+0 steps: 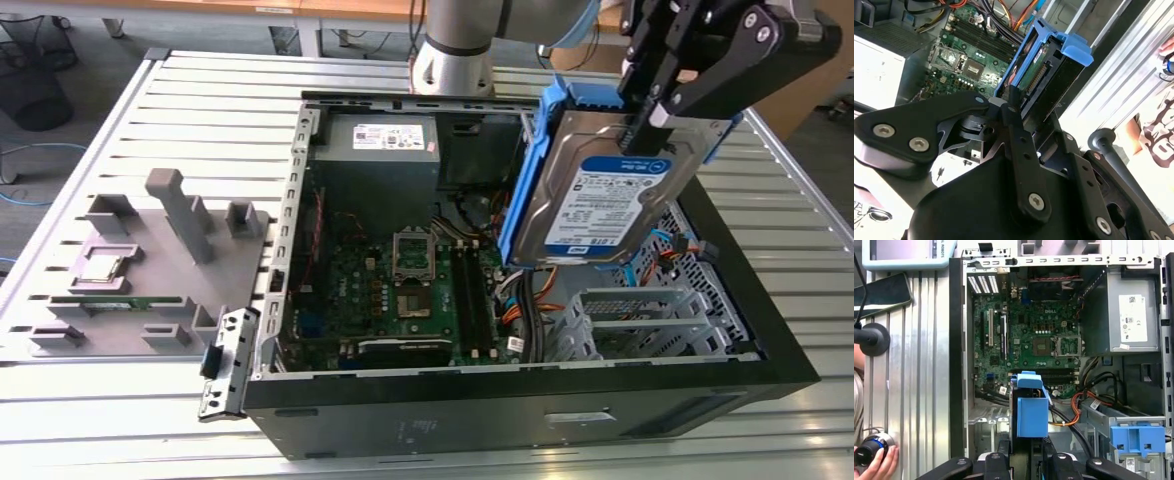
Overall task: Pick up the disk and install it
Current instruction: 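Pick up the disk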
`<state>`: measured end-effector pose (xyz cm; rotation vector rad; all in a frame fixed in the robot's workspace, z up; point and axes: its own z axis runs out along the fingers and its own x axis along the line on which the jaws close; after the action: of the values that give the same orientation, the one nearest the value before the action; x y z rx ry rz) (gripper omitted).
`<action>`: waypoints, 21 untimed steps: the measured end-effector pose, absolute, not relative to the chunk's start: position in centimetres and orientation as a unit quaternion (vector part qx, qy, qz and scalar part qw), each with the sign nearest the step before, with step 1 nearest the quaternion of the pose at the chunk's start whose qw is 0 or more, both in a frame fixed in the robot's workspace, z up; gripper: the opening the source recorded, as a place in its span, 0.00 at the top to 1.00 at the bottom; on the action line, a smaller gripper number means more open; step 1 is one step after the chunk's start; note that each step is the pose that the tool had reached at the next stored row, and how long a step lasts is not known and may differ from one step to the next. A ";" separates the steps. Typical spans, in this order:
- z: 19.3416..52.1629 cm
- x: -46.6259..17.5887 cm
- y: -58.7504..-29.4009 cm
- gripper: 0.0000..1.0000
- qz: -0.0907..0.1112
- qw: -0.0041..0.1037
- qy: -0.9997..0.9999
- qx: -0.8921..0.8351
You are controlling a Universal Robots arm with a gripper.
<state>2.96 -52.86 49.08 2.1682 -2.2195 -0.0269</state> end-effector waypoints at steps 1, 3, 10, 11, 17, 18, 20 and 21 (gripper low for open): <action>49.1 3.0 -53.0 0.65 -0.008 0.020 -0.715 0.699; 49.1 3.1 -53.3 0.65 -0.008 0.020 -0.715 0.699; 49.1 3.7 -54.1 0.65 -0.005 0.023 -0.716 0.698; 49.1 4.0 -54.1 0.65 -0.005 0.023 -0.716 0.698; 49.1 5.6 -54.4 0.65 -0.004 0.024 -0.716 0.698; 49.1 5.9 -54.5 0.65 -0.004 0.024 -0.716 0.698; 49.0 6.4 -54.6 0.65 -0.004 0.024 -0.716 0.698; 49.1 6.7 -54.7 0.65 -0.004 0.024 -0.716 0.698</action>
<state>6.65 -54.69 49.05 2.1597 -2.2138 -0.0110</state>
